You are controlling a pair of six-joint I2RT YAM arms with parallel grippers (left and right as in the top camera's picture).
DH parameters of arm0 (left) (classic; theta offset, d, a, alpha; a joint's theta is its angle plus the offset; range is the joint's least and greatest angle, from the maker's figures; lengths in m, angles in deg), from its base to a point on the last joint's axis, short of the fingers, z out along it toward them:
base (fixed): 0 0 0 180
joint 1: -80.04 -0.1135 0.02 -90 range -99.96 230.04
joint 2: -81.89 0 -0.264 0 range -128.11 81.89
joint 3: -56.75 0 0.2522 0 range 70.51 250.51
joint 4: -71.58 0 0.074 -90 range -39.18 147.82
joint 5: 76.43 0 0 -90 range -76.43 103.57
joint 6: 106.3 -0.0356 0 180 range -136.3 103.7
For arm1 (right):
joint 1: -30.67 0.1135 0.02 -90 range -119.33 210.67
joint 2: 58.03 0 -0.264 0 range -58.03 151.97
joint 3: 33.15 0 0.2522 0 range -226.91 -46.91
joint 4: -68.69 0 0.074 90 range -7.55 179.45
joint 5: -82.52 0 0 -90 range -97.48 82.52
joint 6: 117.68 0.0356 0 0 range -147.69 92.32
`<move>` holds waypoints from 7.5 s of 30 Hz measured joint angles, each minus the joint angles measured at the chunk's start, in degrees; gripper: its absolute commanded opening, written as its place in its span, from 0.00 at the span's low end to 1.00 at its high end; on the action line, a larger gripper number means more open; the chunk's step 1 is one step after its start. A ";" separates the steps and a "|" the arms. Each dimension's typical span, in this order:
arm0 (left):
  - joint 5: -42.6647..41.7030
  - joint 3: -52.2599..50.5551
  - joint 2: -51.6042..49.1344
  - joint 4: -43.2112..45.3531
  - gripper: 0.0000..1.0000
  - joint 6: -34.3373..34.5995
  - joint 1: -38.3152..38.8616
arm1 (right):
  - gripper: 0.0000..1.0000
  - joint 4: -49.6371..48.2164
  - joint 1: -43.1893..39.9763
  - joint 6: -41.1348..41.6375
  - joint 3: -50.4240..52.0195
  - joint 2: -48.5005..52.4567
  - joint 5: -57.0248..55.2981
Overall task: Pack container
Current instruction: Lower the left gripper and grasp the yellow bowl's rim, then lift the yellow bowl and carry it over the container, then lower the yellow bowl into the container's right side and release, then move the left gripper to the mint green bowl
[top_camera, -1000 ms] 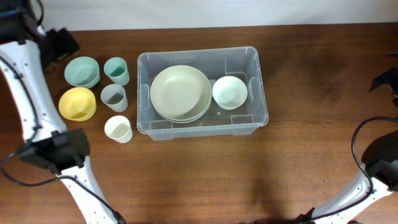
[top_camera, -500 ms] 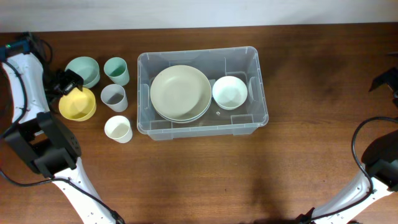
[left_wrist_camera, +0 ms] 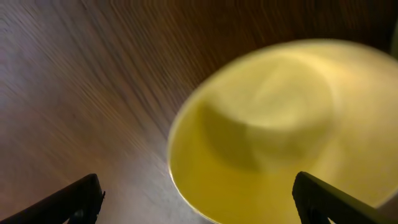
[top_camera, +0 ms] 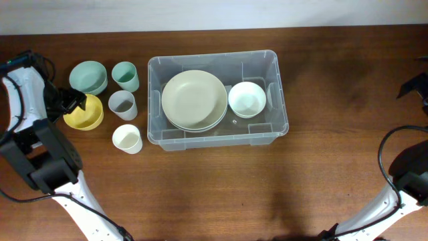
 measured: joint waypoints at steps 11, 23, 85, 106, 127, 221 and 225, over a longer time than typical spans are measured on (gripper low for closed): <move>-0.07 -4.92 0.02 5.73 0.99 0.22 -0.24 | 0.99 0.00 0.00 -0.04 0.00 0.00 0.00; -0.68 -10.99 0.00 10.40 0.76 0.59 -0.22 | 0.99 0.00 0.00 -0.02 -0.02 0.00 0.02; -22.14 32.52 1.64 -5.20 0.01 -5.46 3.23 | 0.99 0.00 0.00 0.00 0.00 0.00 0.02; -3.80 34.21 2.78 4.04 0.01 -6.32 49.75 | 0.99 0.00 0.00 -0.02 0.00 0.00 0.02; -1.03 34.45 -10.25 3.26 0.02 -7.43 57.07 | 0.99 0.00 0.00 -0.02 -0.02 0.00 0.02; -2.58 29.66 -11.78 -0.37 0.99 -3.10 4.66 | 0.99 0.00 0.00 -0.02 0.00 0.00 0.02; -2.58 26.75 -11.78 2.67 0.99 -2.97 4.66 | 0.99 0.00 0.00 -0.02 0.00 0.00 0.00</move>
